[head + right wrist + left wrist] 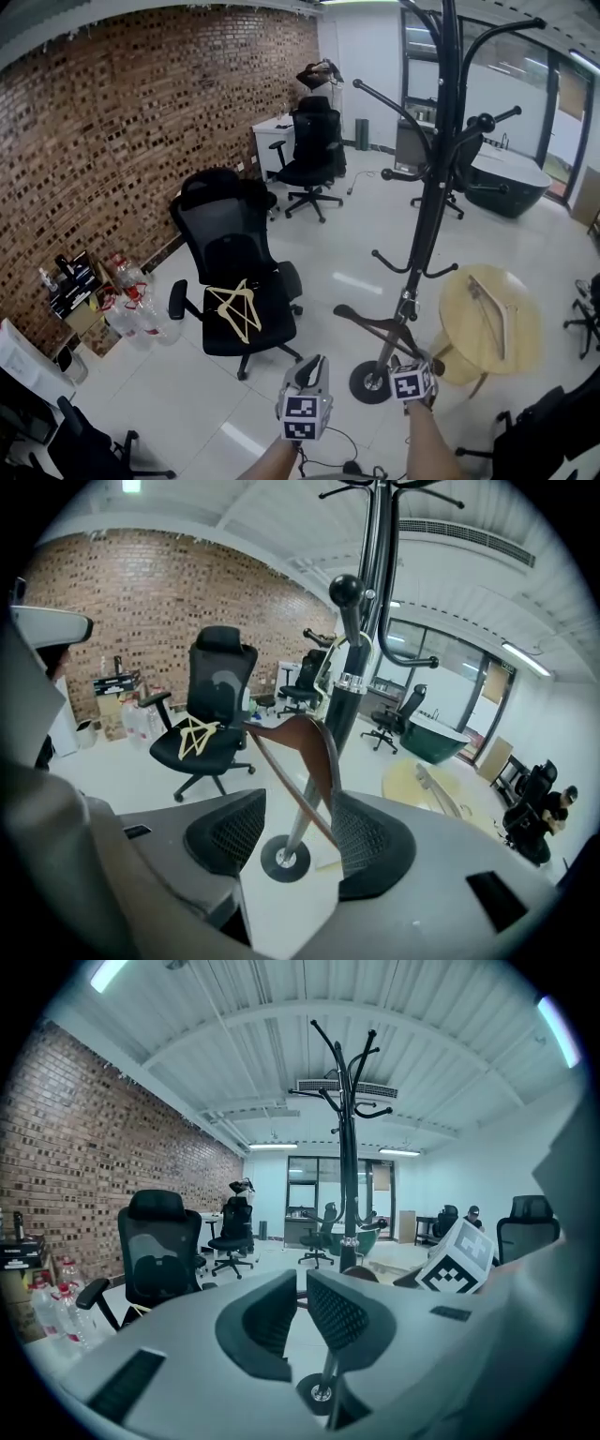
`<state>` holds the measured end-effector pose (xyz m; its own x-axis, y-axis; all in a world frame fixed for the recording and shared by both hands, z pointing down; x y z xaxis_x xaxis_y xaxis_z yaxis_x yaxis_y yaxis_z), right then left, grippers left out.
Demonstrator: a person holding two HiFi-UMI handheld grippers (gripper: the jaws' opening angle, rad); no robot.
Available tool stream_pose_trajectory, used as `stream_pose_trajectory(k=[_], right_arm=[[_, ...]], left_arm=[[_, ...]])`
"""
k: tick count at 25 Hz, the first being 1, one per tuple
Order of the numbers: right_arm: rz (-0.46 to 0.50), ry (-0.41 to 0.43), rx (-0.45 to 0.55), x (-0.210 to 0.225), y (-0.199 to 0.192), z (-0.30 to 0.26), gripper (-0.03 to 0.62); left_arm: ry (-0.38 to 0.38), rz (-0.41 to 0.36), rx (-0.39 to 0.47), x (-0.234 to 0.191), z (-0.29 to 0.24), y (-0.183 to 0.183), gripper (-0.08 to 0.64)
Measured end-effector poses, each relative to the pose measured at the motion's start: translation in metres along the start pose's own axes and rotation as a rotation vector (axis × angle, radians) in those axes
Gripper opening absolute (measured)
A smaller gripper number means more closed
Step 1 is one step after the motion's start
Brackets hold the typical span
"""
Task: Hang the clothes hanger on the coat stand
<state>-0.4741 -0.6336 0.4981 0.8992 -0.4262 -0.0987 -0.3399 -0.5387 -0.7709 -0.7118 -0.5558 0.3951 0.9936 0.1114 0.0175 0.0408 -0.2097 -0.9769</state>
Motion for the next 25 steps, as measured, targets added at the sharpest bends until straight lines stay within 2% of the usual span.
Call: stream_pose_trajectory(k=[5,8,11,13,15,18,25], right_arm=[[-0.054,0.02,0.212,-0.034,0.012,0.053,0.188],[-0.064,0.009,0.294,-0.047,0.009,0.089,0.187],[-0.112,-0.022,0.36,-0.053,0.006,0.121,0.186],[-0.134,-0.052,0.399,-0.063,0.009,0.14,0.102],[-0.146,-0.06,0.438,-0.078,0.011,0.157,0.096],[-0.148,-0.068,0.482,-0.099,0.005,0.187,0.002],[-0.154,-0.067,0.555,-0.134,-0.038,0.24,0.002]], left_arm=[[-0.024,0.007,0.016,-0.012,0.027,0.0,0.049],[-0.033,0.002,0.017,-0.011,0.045,-0.007,0.04],[-0.045,-0.002,0.025,-0.011,0.062,-0.013,0.034],[-0.054,0.002,0.031,-0.017,0.07,-0.014,0.029],[-0.058,0.015,0.04,-0.021,0.079,-0.013,0.026],[-0.081,0.035,0.054,-0.016,0.098,-0.011,0.02],[-0.114,-0.018,0.078,0.017,0.143,-0.043,0.018]])
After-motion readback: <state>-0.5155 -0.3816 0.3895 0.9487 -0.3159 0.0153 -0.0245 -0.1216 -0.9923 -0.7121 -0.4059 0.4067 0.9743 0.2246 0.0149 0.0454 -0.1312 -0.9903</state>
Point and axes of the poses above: the fingertips, and each gripper's own axes: z backward along the fingers, x to its right, y out of its top, the point moved 4 cm from there along z, backward along the fingers, and after that the axes turned 14 degrees about y, right-handed, at the moved point
